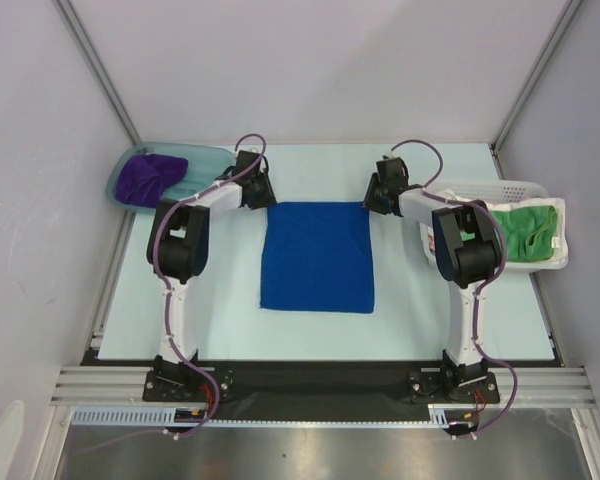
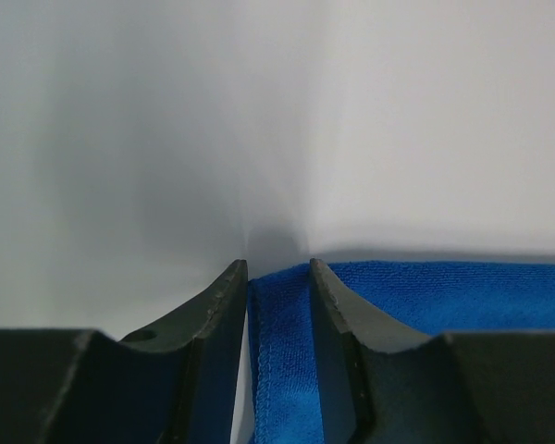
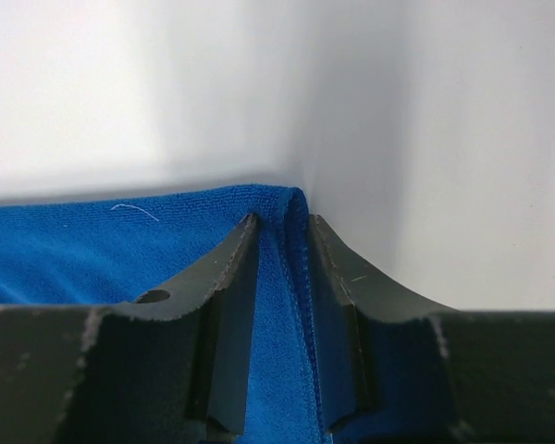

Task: Fold and stack the towels
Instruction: Fold the towel

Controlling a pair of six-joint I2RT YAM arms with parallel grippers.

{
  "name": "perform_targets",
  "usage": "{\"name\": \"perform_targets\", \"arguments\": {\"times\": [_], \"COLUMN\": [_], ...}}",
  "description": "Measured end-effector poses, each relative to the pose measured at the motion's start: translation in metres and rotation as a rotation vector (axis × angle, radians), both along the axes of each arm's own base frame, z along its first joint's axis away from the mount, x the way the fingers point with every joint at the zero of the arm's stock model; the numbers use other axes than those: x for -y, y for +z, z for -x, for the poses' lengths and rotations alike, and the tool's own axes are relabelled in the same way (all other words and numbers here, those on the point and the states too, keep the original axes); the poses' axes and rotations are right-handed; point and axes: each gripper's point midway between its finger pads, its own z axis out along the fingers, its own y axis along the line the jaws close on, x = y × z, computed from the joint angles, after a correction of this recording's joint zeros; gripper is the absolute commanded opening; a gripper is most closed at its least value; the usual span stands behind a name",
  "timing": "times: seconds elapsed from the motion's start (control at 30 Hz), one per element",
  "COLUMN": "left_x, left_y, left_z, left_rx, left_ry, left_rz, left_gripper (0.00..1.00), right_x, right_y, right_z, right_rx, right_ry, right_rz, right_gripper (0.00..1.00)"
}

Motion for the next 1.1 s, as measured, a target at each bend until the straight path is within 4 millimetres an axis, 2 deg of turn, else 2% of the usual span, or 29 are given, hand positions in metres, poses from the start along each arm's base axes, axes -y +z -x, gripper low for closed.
{"name": "perform_targets", "arguments": {"times": [0.43,0.77,1.1], "left_x": [0.0015,0.0018,0.0045], "left_y": [-0.0005,0.0003,-0.0001], "left_z": [-0.0035,-0.0046,-0.0046], "left_rx": [0.002,0.01,0.011], "left_ry": [-0.014,-0.022,-0.038], "left_rz": [-0.002,-0.005,0.004], "left_gripper": [0.4,0.45,0.44], "right_x": [-0.0023,0.0057,-0.001], "right_y": [-0.0001,0.0,-0.0019], "right_z": [0.0008,-0.0006,-0.0037], "right_rx": [0.025,0.043,0.06], "right_ry": [0.021,0.032,0.071], "right_rz": [0.138,0.22,0.219], "right_gripper": [0.35,0.36,0.33]}}
